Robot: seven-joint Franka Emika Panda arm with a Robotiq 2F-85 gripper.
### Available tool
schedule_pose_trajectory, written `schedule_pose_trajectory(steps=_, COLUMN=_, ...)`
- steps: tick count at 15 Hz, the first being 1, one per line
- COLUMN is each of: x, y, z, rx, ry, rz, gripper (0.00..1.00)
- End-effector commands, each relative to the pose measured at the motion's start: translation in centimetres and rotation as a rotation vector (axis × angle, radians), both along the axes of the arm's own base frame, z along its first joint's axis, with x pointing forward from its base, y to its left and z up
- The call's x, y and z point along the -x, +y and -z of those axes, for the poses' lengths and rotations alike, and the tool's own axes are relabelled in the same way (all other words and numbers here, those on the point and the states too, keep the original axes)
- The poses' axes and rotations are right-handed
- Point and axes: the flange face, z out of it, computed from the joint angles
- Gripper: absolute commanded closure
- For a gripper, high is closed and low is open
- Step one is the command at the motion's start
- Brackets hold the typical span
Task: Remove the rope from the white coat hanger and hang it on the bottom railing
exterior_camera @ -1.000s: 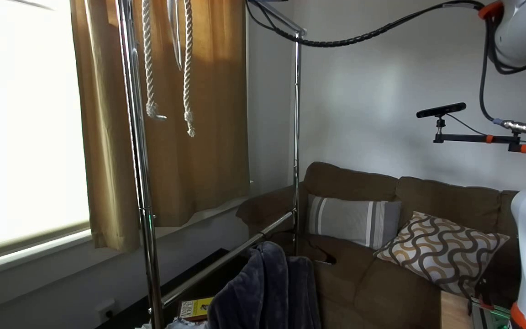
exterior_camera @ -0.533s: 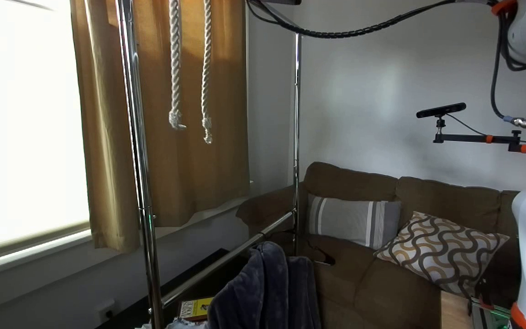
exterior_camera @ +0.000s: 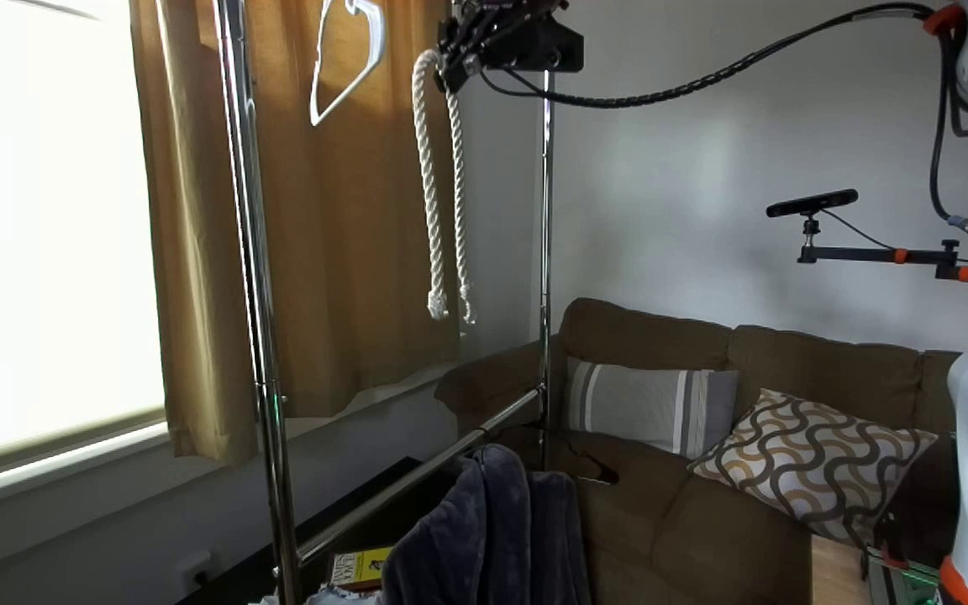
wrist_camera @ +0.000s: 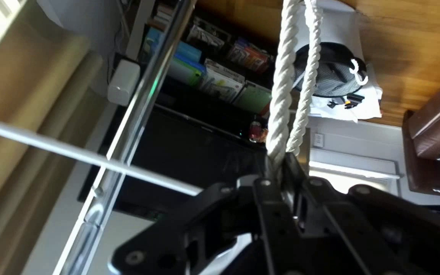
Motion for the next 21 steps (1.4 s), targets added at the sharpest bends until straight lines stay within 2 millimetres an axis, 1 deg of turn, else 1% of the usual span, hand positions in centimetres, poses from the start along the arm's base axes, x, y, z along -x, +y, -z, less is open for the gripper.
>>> schedule_pose_trajectory(steps=1, x=-2.1, y=-4.7, z=4.7, rx=0.028, ry=0.04, rz=0.194, gripper=0.97)
schedule_pose_trajectory(steps=3, x=-3.9, y=-7.2, z=7.5, rx=0.012, ry=0.055, rz=0.311, gripper=0.97)
schedule_pose_trajectory(steps=5, x=-4.8, y=-9.2, z=9.7, rx=-0.01, ry=0.055, rz=0.434, gripper=0.97)
schedule_pose_trajectory(steps=7, x=-5.3, y=-10.0, z=11.3, rx=-0.029, ry=0.054, rz=0.553, gripper=0.97)
schedule_pose_trajectory(steps=9, x=-5.6, y=-9.7, z=12.9, rx=-0.052, ry=0.101, rz=0.661, gripper=0.97)
schedule_pose_trajectory(steps=10, x=-6.8, y=-10.3, z=11.9, rx=-0.044, ry=0.068, rz=0.58, gripper=0.97)
schedule_pose_trajectory(steps=11, x=-6.9, y=-10.1, z=12.4, rx=-0.044, ry=0.076, rz=0.59, gripper=0.89)
schedule_pose_trajectory(steps=14, x=-7.1, y=-10.1, z=12.0, rx=-0.045, ry=0.069, rz=0.589, gripper=0.89)
schedule_pose_trajectory(steps=15, x=-7.2, y=-10.3, z=12.5, rx=-0.021, ry=0.101, rz=0.626, gripper=0.97)
schedule_pose_trajectory(steps=16, x=-7.5, y=-10.5, z=14.0, rx=0.035, ry=0.133, rz=0.703, gripper=0.97)
schedule_pose_trajectory(steps=18, x=-7.9, y=-10.3, z=17.2, rx=0.078, ry=0.206, rz=0.766, gripper=0.97)
schedule_pose_trajectory(steps=19, x=-8.2, y=-10.0, z=18.7, rx=0.094, ry=0.252, rz=0.797, gripper=0.97)
schedule_pose_trajectory(steps=20, x=-8.6, y=-9.5, z=20.5, rx=0.099, ry=0.282, rz=0.846, gripper=0.97)
schedule_pose_trajectory(steps=21, x=-8.9, y=-8.9, z=21.8, rx=0.09, ry=0.316, rz=0.88, gripper=0.97)
